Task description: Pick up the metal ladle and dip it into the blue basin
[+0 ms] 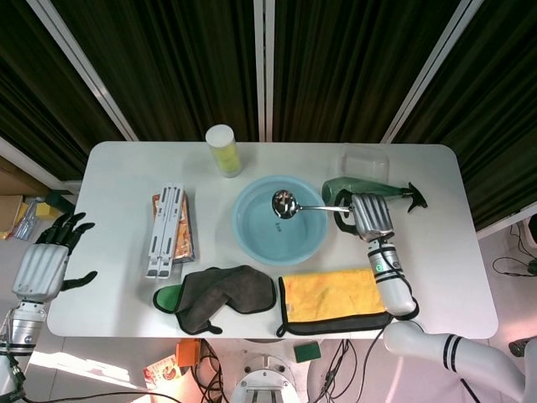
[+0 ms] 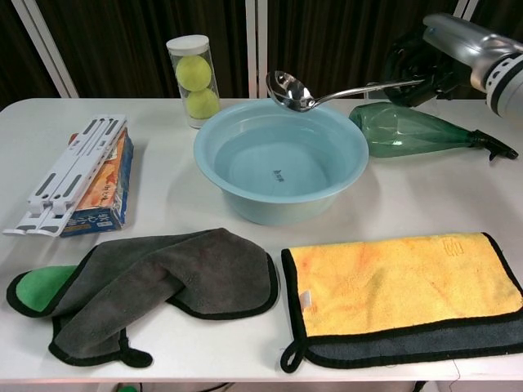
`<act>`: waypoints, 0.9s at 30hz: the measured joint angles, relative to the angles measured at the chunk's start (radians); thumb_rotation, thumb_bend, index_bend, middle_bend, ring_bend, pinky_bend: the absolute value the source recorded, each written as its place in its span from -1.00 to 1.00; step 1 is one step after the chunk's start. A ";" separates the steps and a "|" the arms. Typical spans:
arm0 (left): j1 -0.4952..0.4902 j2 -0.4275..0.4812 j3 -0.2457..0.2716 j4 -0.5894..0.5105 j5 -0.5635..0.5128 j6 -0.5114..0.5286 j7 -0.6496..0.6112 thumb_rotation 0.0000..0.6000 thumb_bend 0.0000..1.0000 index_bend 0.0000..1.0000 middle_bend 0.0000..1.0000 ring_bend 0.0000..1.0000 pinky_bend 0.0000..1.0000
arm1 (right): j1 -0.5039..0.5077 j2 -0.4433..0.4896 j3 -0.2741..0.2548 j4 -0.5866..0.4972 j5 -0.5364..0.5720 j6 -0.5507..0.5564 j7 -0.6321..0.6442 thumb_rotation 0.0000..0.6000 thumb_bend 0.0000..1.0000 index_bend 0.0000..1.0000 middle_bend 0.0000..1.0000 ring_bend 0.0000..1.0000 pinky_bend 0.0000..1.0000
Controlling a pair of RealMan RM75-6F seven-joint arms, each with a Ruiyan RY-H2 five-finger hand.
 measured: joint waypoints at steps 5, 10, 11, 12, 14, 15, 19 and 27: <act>-0.004 0.004 -0.004 0.002 -0.001 -0.004 -0.013 1.00 -0.86 -0.56 -0.77 -0.88 -0.52 | 0.095 -0.068 -0.018 0.099 0.016 -0.020 -0.128 1.00 0.28 0.52 0.34 0.36 0.56; -0.008 0.009 -0.007 0.002 0.004 -0.004 -0.026 1.00 -0.86 -0.56 -0.77 -0.88 -0.52 | 0.151 -0.121 -0.038 0.172 0.037 -0.043 -0.192 1.00 0.28 0.53 0.34 0.36 0.56; -0.009 0.010 -0.007 0.002 0.004 -0.003 -0.027 1.00 -0.86 -0.56 -0.77 -0.88 -0.52 | 0.158 -0.127 -0.041 0.181 0.039 -0.046 -0.200 1.00 0.28 0.53 0.34 0.36 0.56; -0.009 0.010 -0.008 0.002 0.004 -0.003 -0.027 1.00 -0.86 -0.56 -0.77 -0.88 -0.52 | 0.163 -0.133 -0.045 0.190 0.042 -0.048 -0.208 1.00 0.28 0.53 0.34 0.36 0.56; -0.010 0.011 -0.008 0.002 0.004 -0.004 -0.028 1.00 -0.86 -0.56 -0.77 -0.88 -0.52 | 0.175 -0.143 -0.054 0.208 0.045 -0.054 -0.225 1.00 0.28 0.53 0.34 0.36 0.56; -0.010 0.011 -0.008 0.002 0.003 -0.005 -0.028 1.00 -0.86 -0.56 -0.77 -0.88 -0.52 | 0.181 -0.148 -0.057 0.215 0.047 -0.056 -0.231 1.00 0.28 0.53 0.34 0.36 0.56; -0.011 0.012 -0.011 0.001 0.002 -0.001 -0.032 1.00 -0.86 -0.56 -0.77 -0.88 -0.52 | 0.193 -0.169 -0.070 0.236 0.061 -0.062 -0.244 1.00 0.28 0.54 0.34 0.36 0.56; -0.012 0.013 -0.010 0.000 0.004 -0.002 -0.034 1.00 -0.86 -0.56 -0.77 -0.88 -0.52 | 0.205 -0.190 -0.092 0.279 0.070 -0.071 -0.252 1.00 0.28 0.58 0.34 0.36 0.56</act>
